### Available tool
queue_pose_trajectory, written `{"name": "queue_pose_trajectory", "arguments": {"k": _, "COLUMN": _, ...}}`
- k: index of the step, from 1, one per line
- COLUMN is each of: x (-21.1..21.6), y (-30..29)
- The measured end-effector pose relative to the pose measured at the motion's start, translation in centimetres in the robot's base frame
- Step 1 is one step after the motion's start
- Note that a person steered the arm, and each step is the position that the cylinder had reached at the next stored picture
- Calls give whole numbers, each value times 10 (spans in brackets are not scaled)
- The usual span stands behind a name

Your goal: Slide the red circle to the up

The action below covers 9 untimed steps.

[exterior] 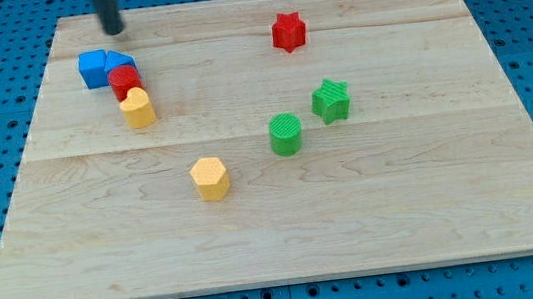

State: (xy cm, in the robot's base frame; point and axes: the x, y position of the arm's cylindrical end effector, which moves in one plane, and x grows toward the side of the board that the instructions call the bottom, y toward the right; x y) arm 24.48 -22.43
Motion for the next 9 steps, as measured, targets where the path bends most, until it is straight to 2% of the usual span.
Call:
{"name": "queue_pose_trajectory", "arguments": {"k": 1, "x": 55, "y": -38}}
{"name": "queue_pose_trajectory", "arguments": {"k": 2, "x": 92, "y": -42}}
{"name": "queue_pose_trajectory", "arguments": {"k": 4, "x": 63, "y": 7}}
{"name": "queue_pose_trajectory", "arguments": {"k": 5, "x": 94, "y": -17}}
{"name": "queue_pose_trajectory", "arguments": {"k": 6, "x": 113, "y": 8}}
{"name": "queue_pose_trajectory", "arguments": {"k": 8, "x": 93, "y": 73}}
{"name": "queue_pose_trajectory", "arguments": {"k": 9, "x": 93, "y": 86}}
